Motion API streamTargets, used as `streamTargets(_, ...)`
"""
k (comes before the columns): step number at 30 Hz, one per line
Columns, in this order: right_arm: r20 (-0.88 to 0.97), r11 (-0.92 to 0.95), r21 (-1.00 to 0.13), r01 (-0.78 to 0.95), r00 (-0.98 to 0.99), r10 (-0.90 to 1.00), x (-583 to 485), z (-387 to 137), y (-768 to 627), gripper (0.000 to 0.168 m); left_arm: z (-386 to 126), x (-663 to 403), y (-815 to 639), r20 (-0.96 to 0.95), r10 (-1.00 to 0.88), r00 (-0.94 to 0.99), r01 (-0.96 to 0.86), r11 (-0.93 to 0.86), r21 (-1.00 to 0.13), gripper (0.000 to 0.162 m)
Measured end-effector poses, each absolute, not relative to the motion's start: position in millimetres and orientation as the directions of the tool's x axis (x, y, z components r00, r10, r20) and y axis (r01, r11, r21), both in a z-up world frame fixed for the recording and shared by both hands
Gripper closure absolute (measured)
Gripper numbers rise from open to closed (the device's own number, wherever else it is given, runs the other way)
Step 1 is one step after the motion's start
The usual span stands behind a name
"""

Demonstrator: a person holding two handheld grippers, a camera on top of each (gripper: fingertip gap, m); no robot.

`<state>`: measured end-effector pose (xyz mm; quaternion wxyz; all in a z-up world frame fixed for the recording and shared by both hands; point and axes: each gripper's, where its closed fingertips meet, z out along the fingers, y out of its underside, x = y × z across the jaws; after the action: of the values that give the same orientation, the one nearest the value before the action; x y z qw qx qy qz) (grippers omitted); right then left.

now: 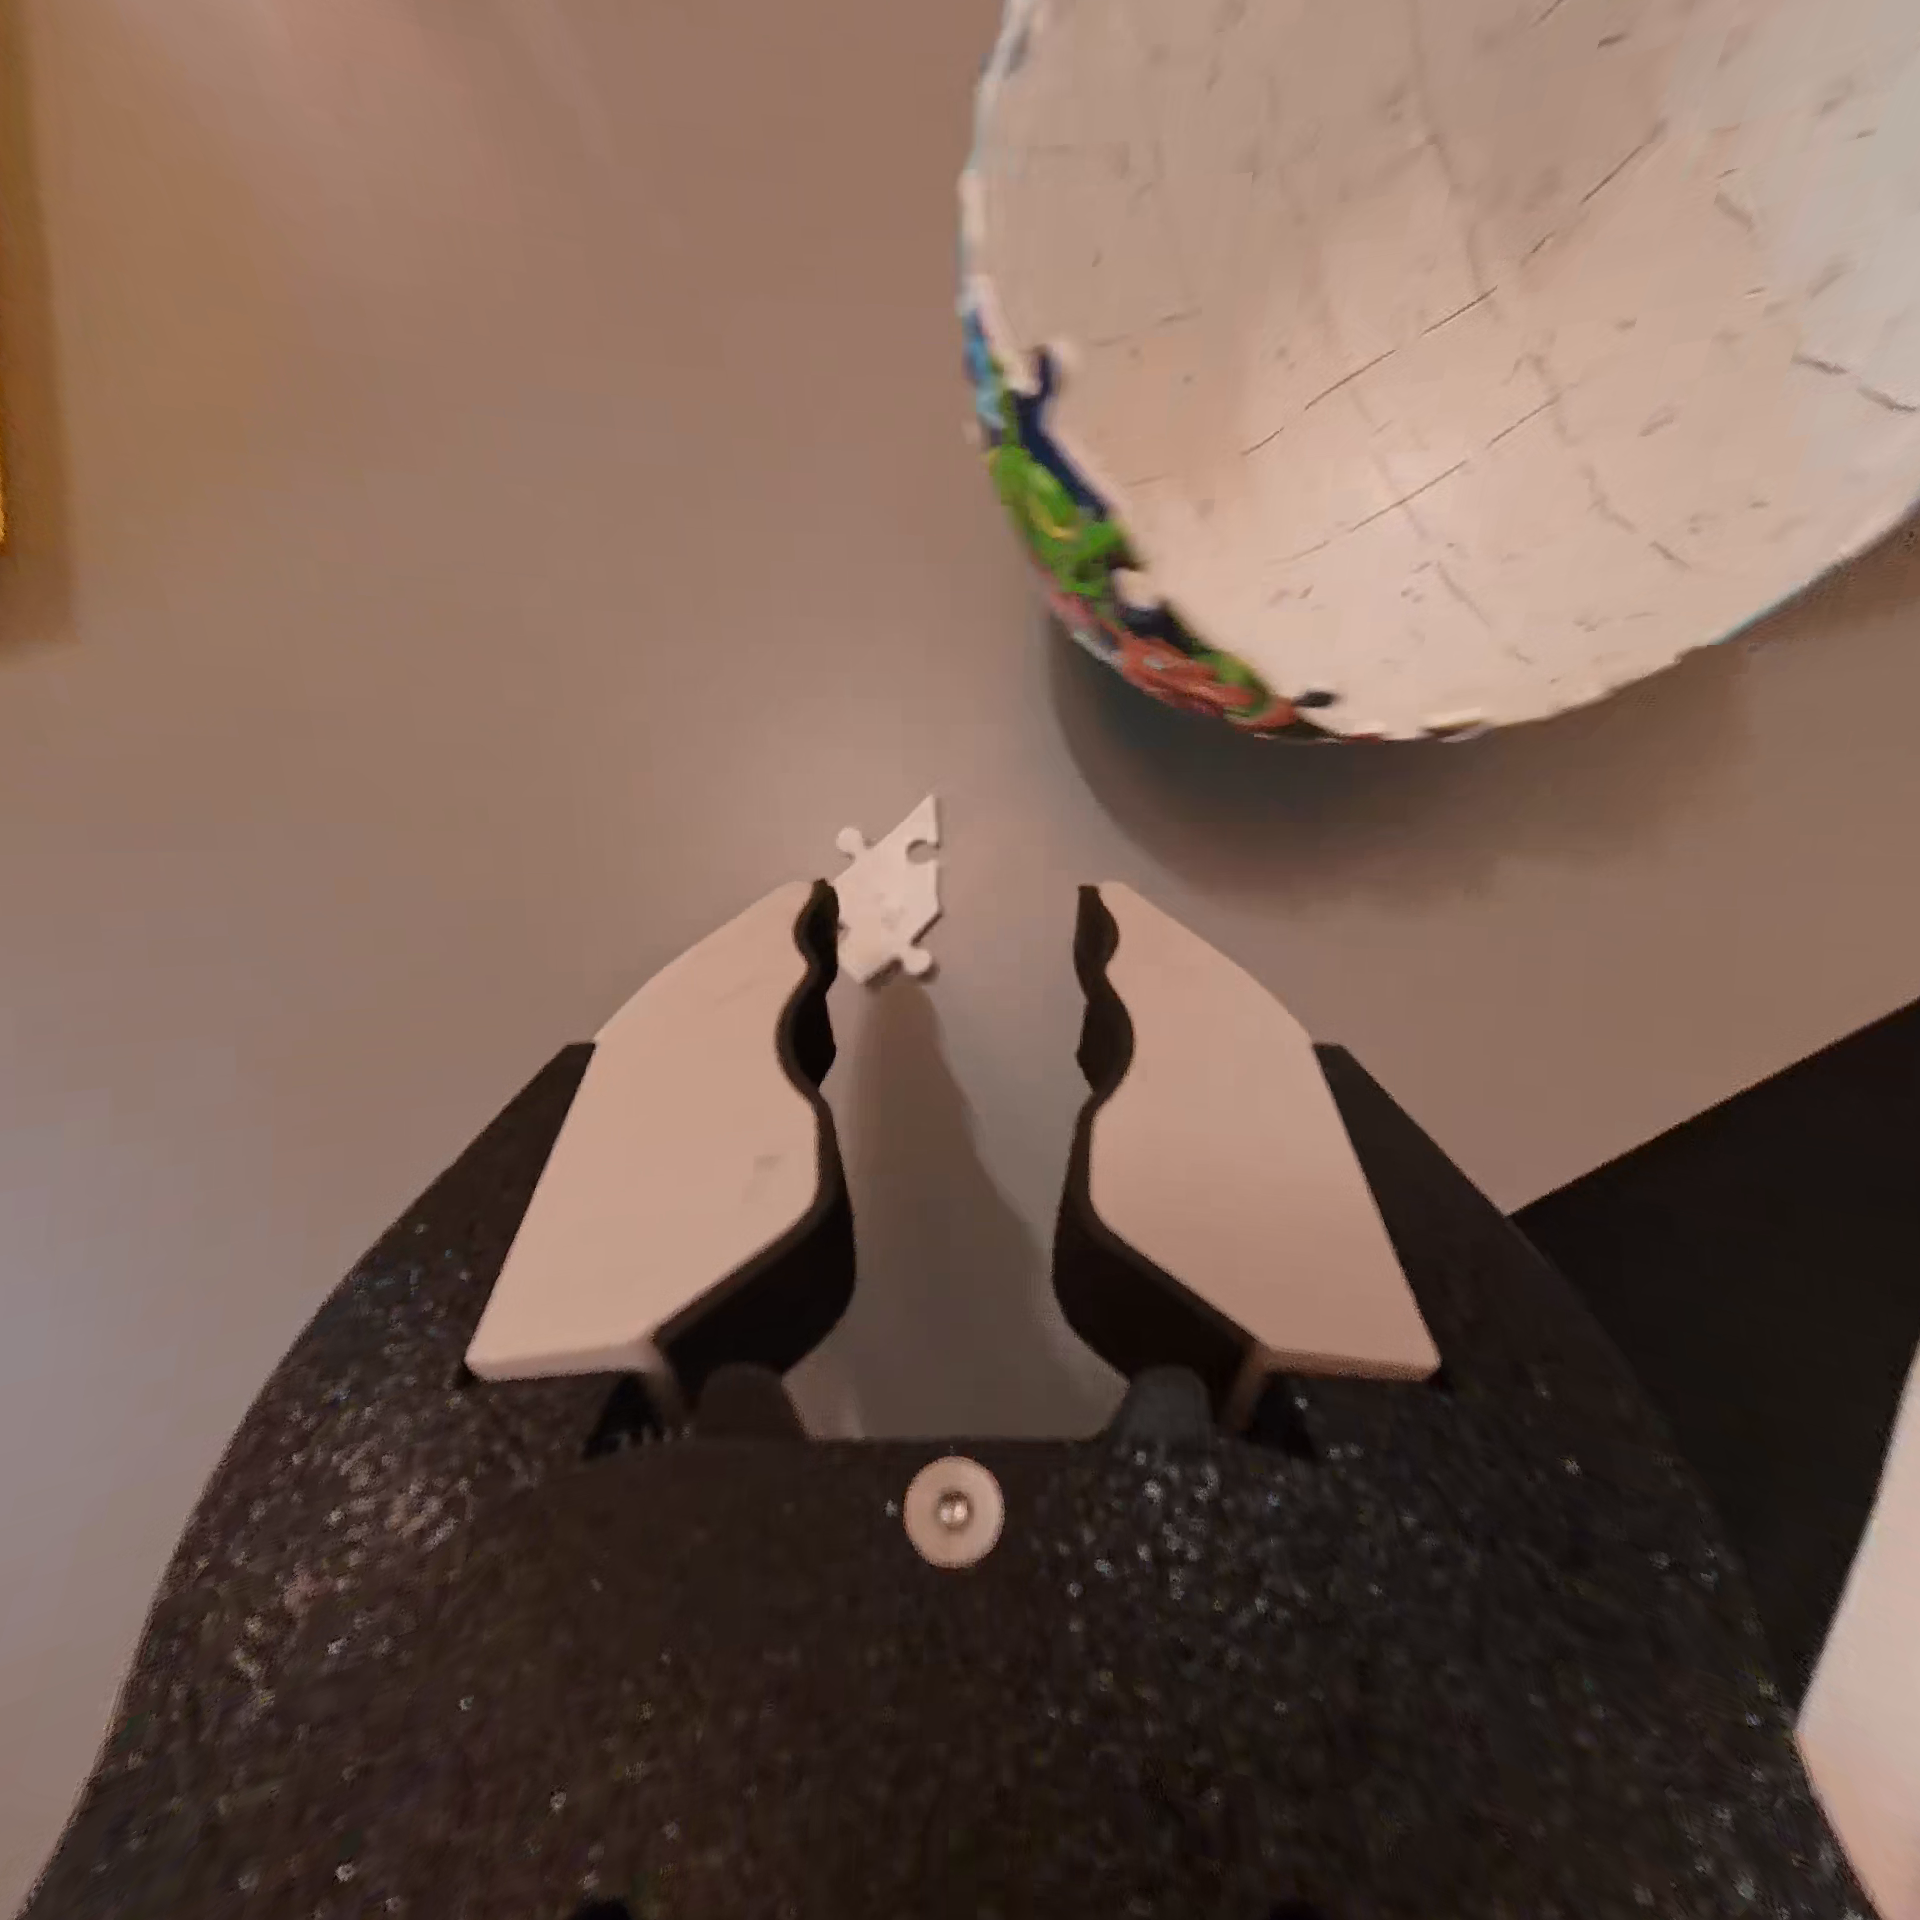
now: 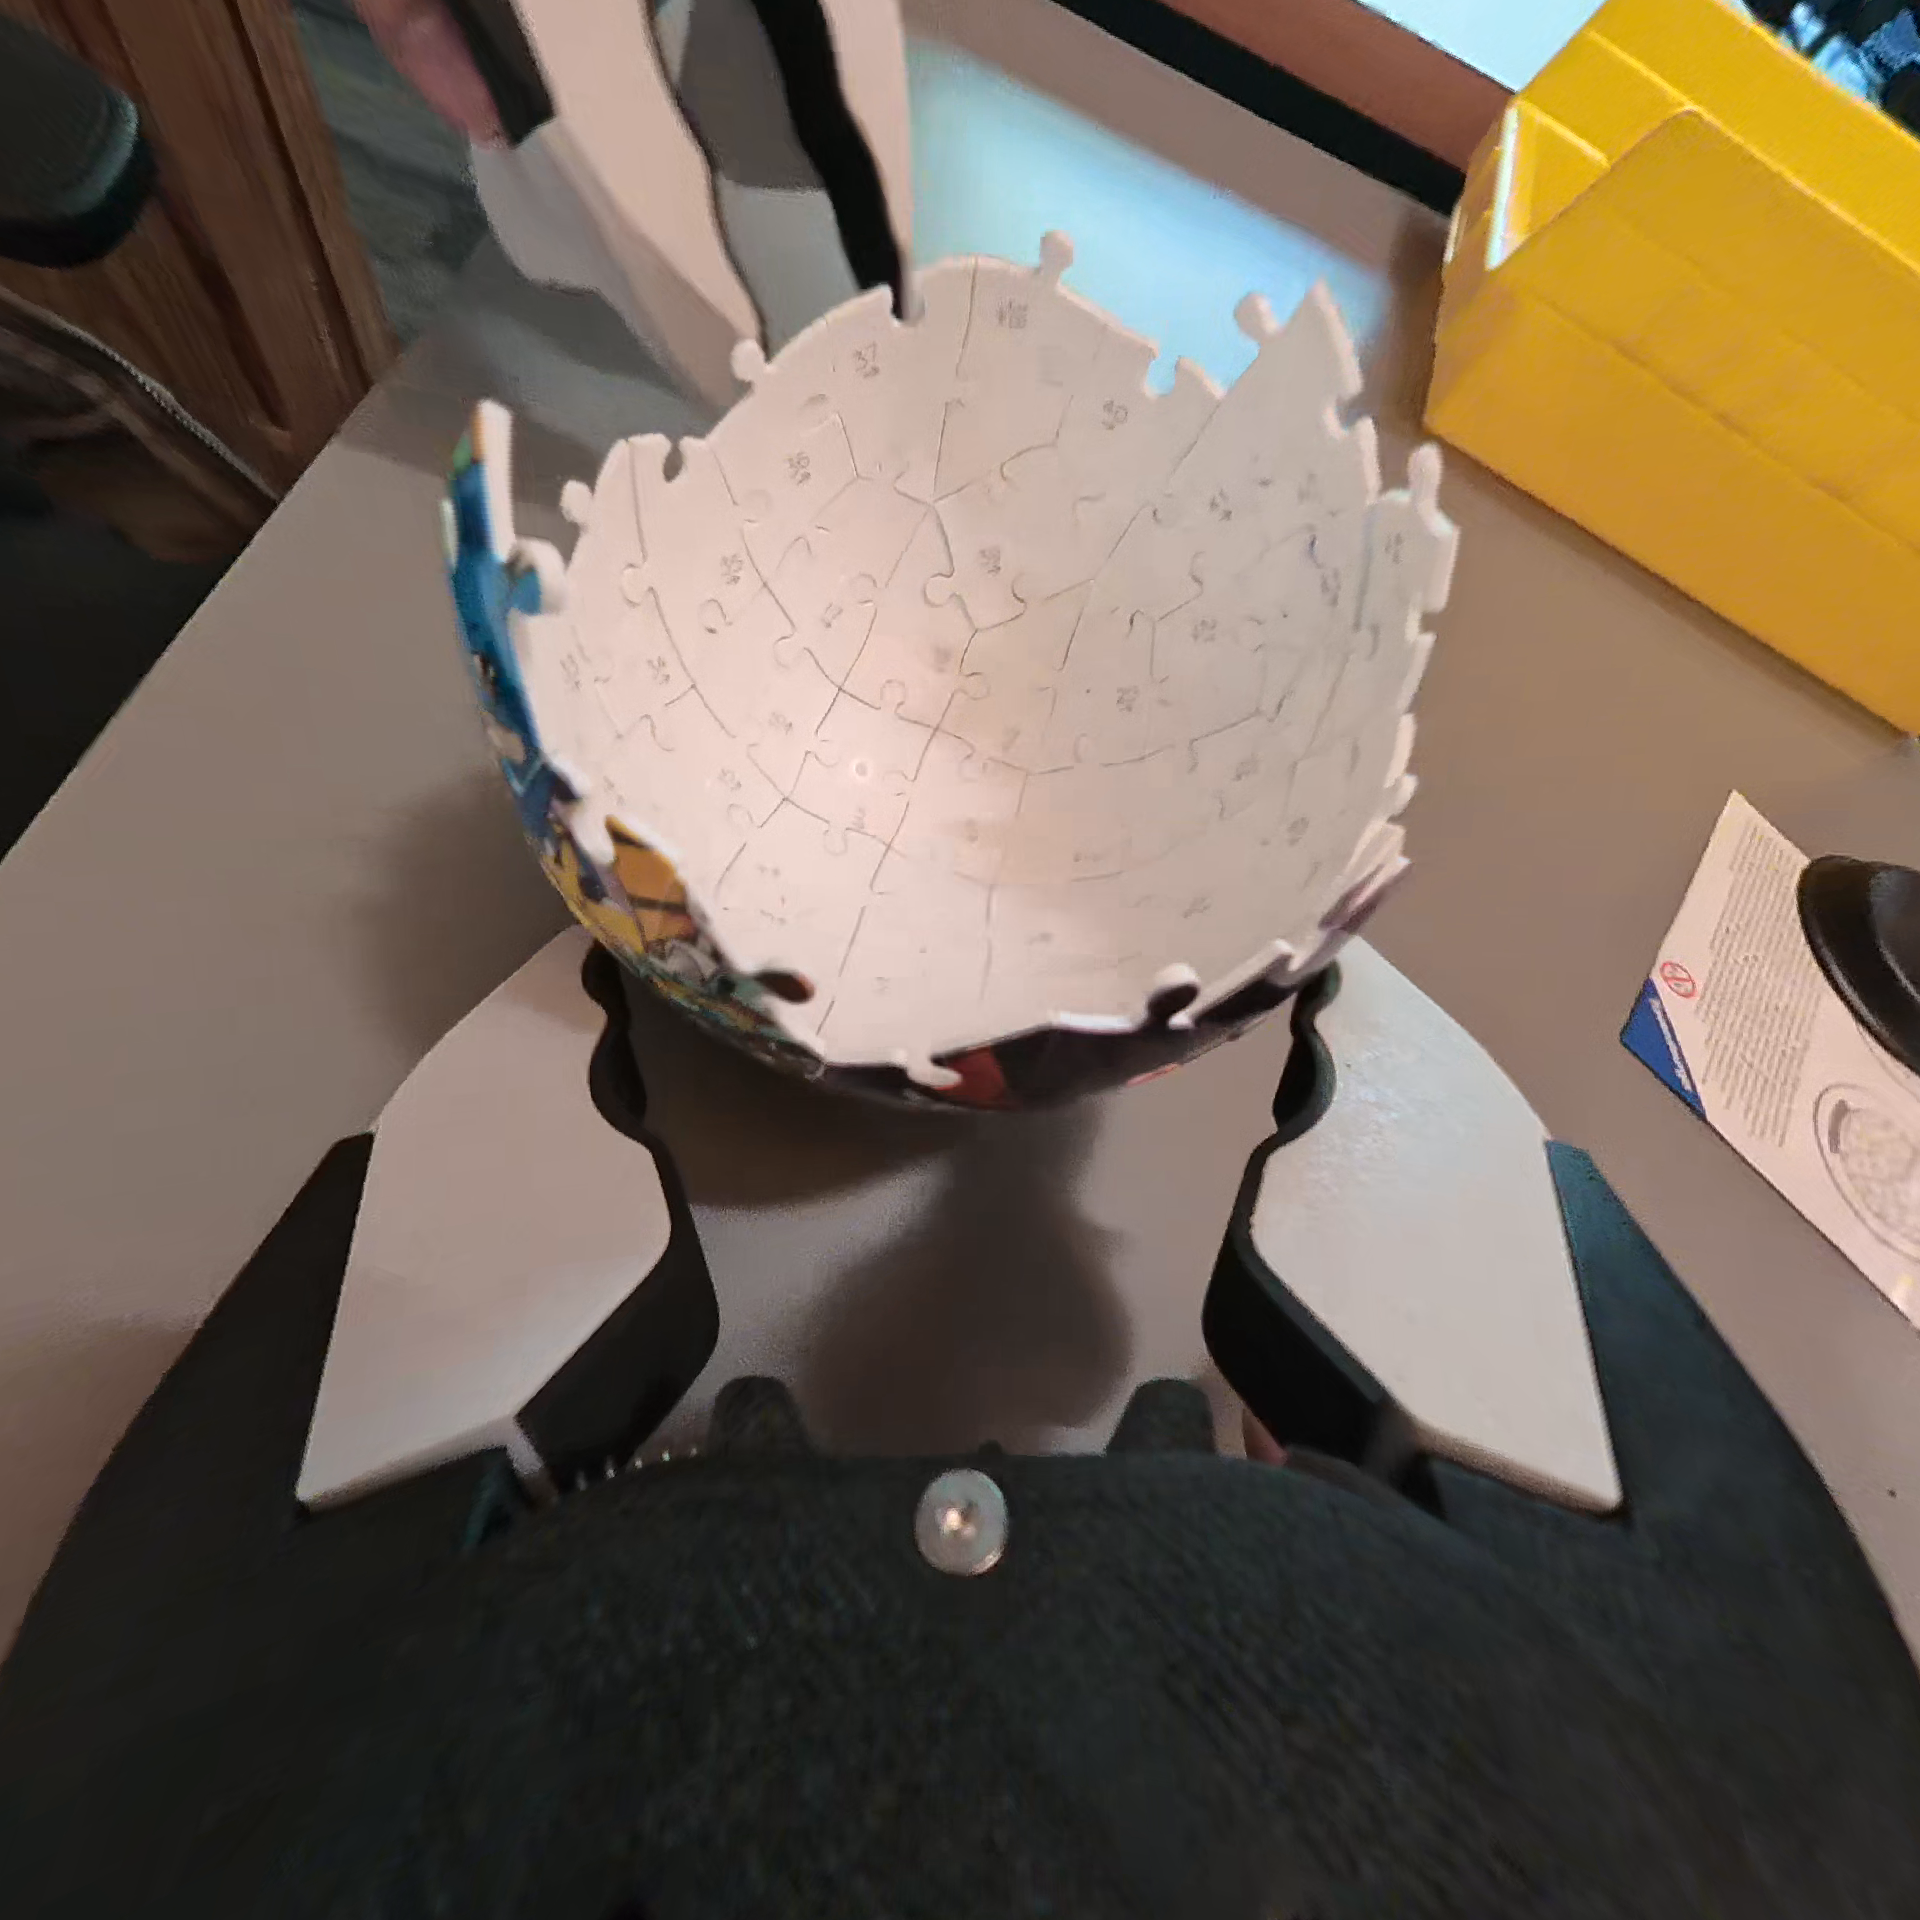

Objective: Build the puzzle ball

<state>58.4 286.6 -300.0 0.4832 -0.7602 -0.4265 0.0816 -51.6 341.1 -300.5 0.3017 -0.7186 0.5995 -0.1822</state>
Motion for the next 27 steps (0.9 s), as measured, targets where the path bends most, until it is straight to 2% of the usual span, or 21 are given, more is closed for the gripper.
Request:
streamTargets(1,0.273,-0.180,-0.815,0.551,0.639,0.719,60,-298,288,0.049,-299,-49,338,-0.096,-0.973,0.209,-0.747,-0.095,-0.658,0.118)
streamTargets(5,0.248,-0.184,-0.843,0.506,0.669,0.701,66,-291,290,0.054,-295,-40,327,-0.100,-0.979,0.178,-0.740,-0.066,-0.669,0.118)
streamTargets(11,0.292,-0.204,-0.806,0.556,0.673,0.680,76,-299,292,0.057,-292,-19,308,-0.095,-0.987,0.129,-0.722,-0.028,-0.691,0.118)
streamTargets(20,0.290,-0.222,-0.814,0.537,0.707,0.645,87,-296,295,0.063,-291,1,295,-0.104,-0.984,0.144,-0.697,-0.027,-0.716,0.120)
streamTargets(27,0.233,-0.209,-0.838,0.505,0.677,0.698,90,-291,283,0.064,-293,5,300,-0.115,-0.978,0.174,-0.693,-0.039,-0.720,0.119)
